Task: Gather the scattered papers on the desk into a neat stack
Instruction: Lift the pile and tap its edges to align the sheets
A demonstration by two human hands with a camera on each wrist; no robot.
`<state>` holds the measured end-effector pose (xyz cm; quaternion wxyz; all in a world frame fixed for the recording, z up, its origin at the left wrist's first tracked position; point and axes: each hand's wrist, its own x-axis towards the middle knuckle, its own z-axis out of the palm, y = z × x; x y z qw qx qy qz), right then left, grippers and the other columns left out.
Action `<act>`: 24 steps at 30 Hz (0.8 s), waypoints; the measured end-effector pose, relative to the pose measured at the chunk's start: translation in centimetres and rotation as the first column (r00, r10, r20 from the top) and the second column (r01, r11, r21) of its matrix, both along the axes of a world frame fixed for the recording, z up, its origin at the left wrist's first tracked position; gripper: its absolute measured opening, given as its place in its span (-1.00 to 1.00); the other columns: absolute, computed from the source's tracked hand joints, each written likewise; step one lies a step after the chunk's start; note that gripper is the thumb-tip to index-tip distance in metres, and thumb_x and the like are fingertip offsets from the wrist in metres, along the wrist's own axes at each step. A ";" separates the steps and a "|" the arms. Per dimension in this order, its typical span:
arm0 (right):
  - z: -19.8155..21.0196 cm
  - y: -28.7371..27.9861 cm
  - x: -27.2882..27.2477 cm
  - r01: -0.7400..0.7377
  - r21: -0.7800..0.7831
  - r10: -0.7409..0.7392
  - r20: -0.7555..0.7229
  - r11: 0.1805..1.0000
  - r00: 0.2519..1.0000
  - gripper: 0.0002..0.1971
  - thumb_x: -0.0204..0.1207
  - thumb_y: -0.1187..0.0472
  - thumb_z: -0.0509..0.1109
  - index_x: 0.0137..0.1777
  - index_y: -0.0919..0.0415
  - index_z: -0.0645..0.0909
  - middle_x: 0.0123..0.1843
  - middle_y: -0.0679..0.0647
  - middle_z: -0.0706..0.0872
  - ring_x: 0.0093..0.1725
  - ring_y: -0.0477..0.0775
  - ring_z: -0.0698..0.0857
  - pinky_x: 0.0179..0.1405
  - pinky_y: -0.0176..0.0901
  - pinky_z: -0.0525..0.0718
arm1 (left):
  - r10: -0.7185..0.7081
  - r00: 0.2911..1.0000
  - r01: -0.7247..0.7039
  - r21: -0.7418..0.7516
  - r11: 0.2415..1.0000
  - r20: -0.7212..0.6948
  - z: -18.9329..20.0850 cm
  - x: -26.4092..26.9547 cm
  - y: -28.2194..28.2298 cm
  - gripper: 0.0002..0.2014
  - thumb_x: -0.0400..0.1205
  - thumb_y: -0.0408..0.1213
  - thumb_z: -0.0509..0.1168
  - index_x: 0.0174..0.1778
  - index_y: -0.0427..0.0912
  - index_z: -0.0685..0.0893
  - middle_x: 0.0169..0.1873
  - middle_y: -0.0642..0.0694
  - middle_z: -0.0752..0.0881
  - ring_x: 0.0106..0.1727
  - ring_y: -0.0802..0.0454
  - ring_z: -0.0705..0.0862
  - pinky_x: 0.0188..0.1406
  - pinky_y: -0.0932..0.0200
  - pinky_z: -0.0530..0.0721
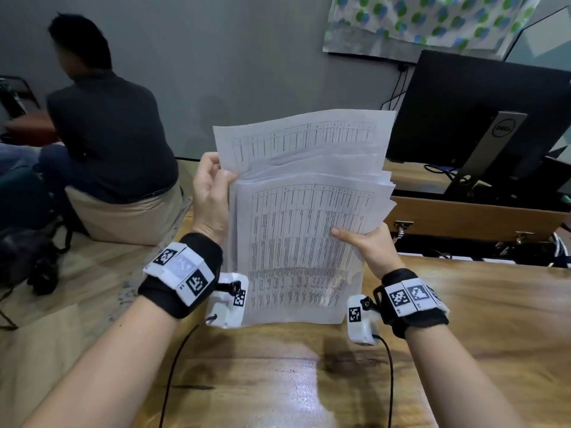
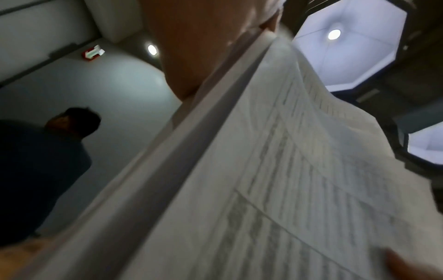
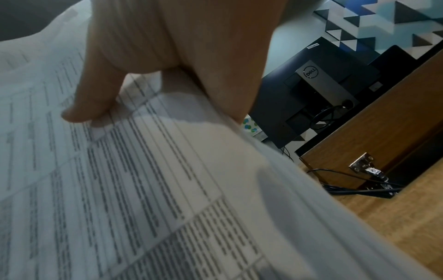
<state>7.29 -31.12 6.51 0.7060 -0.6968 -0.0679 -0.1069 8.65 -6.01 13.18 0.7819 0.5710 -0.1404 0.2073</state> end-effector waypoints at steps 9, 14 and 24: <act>-0.3 0.1 -0.2 0.133 0.135 -0.134 0.004 0.982 0.991 -0.66 0.34 0.50 0.49 0.06 0.17 0.65 0.02 0.04 0.79 0.10 0.06 0.76 0.14 -0.13 0.73 | -0.164 0.942 0.253 0.298 0.920 -0.293 -5.4 -0.3 1.4 0.53 -0.24 0.37 0.54 0.58 -0.02 -0.15 0.29 -0.06 0.53 0.20 0.29 0.65 0.05 0.46 0.65; 2.0 0.3 -0.4 0.128 0.152 -0.142 0.081 0.980 0.987 -0.67 0.31 0.51 0.50 0.03 0.20 0.67 -0.08 -0.06 0.83 -0.02 -0.05 0.80 0.01 -0.22 0.76 | -0.159 0.912 0.286 0.310 0.907 -0.377 -5.3 0.5 2.3 0.08 0.03 0.00 0.67 0.46 -0.15 0.35 0.13 0.03 0.66 0.13 0.23 0.67 0.33 0.00 0.61; 1.9 1.1 -0.6 0.191 0.147 -0.202 0.067 0.971 0.977 -0.67 0.35 0.50 0.49 0.11 0.32 0.65 -0.05 -0.03 0.80 -0.04 -0.11 0.79 -0.06 -0.26 0.75 | 0.075 0.948 -0.035 0.135 0.990 -0.309 -6.5 -0.8 -0.7 -0.39 0.41 -0.31 0.50 0.29 -0.10 0.33 0.16 -0.04 0.63 0.19 0.10 0.64 0.15 0.17 0.64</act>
